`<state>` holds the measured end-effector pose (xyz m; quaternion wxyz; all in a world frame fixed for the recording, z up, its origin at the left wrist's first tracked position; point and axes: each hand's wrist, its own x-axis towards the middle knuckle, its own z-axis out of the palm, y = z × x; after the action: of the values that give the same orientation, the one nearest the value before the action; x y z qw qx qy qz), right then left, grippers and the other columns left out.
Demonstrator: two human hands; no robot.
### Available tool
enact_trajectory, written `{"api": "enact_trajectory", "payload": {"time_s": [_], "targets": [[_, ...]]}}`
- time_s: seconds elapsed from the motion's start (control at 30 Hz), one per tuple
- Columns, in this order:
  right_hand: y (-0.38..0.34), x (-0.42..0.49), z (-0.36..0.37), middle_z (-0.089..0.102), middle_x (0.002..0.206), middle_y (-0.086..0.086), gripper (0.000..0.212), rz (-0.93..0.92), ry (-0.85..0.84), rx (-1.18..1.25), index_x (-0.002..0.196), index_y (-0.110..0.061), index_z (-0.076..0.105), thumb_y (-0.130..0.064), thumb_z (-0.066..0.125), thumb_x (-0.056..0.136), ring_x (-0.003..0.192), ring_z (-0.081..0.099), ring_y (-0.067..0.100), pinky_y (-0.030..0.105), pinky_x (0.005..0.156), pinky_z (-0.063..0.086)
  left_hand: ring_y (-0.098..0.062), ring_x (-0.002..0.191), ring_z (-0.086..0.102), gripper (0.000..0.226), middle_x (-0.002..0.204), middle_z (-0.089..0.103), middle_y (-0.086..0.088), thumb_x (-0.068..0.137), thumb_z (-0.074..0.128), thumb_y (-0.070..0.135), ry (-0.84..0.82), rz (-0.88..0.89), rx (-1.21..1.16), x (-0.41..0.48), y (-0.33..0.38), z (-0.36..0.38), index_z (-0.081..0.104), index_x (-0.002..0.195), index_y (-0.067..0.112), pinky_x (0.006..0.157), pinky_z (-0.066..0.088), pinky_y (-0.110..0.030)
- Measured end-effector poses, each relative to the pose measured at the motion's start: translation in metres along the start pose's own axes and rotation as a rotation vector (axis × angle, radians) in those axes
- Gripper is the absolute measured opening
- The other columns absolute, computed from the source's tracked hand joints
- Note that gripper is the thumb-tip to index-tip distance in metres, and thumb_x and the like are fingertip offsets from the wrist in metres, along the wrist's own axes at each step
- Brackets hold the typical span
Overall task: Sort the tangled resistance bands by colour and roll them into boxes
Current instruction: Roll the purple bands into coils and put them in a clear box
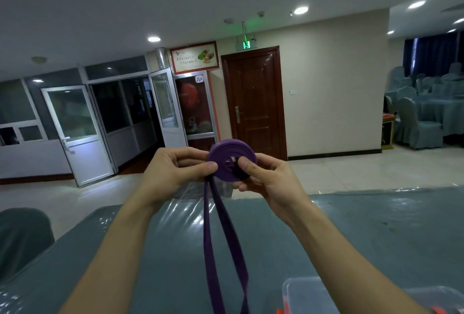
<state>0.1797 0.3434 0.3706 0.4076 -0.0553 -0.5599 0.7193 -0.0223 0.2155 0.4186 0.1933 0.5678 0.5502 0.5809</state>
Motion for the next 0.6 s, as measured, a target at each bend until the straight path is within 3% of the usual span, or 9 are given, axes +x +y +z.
{"api": "enact_trajectory", "payload": {"time_s": [0.1, 0.27, 0.4, 0.5, 0.6], "targets": [[0.008, -0.003, 0.003, 0.08, 0.107, 0.023, 0.05, 0.029, 0.031, 0.094, 0.119, -0.002, 0.077, -0.028, 0.085, 0.077, 0.068, 0.075, 0.023, 0.025, 0.066, 0.063, -0.018, 0.072, 0.081, 0.06, 0.095, 0.083, -0.015, 0.048, 0.109, 0.038, -0.041, -0.109, -0.153, 0.005, 0.003, 0.004, 0.087, 0.095, 0.009, 0.064, 0.062, -0.019], [0.027, -0.006, 0.003, 0.08, 0.105, 0.024, 0.044, 0.048, 0.058, 0.156, 0.116, -0.003, 0.078, -0.027, 0.084, 0.079, 0.067, 0.077, 0.023, 0.026, 0.064, 0.063, -0.029, 0.098, 0.084, 0.046, 0.107, 0.085, -0.013, 0.063, 0.103, 0.031, -0.025, -0.112, 0.024, 0.002, -0.002, 0.011, 0.086, 0.104, 0.02, 0.085, 0.068, -0.032], [0.012, -0.001, -0.018, 0.082, 0.101, 0.014, 0.048, -0.013, -0.092, -0.308, 0.116, -0.022, 0.08, -0.053, 0.089, 0.079, 0.056, 0.073, 0.024, 0.026, 0.043, 0.051, -0.024, 0.095, 0.084, 0.04, 0.099, 0.086, -0.008, 0.066, 0.102, 0.029, -0.132, -0.112, 0.22, 0.002, 0.003, 0.0, 0.087, 0.102, 0.025, 0.088, 0.068, -0.035], [-0.012, 0.017, -0.023, 0.081, 0.1, 0.0, 0.04, -0.013, -0.262, -0.722, 0.113, -0.031, 0.079, -0.051, 0.089, 0.081, 0.056, 0.073, 0.02, 0.024, 0.044, 0.051, -0.02, 0.094, 0.084, 0.037, 0.097, 0.086, -0.002, 0.069, 0.103, 0.029, -0.3, -0.127, 0.436, 0.01, 0.011, -0.002, 0.087, 0.103, 0.029, 0.091, 0.066, -0.036], [-0.021, 0.03, -0.018, 0.081, 0.097, 0.0, 0.03, -0.016, -0.365, -0.927, 0.106, -0.028, 0.076, -0.044, 0.088, 0.084, 0.061, 0.077, 0.026, 0.025, 0.047, 0.056, -0.023, 0.094, 0.084, 0.039, 0.098, 0.086, -0.006, 0.072, 0.102, 0.022, -0.395, -0.135, 0.457, 0.021, 0.018, -0.002, 0.085, 0.107, 0.024, 0.088, 0.068, -0.034]]}}
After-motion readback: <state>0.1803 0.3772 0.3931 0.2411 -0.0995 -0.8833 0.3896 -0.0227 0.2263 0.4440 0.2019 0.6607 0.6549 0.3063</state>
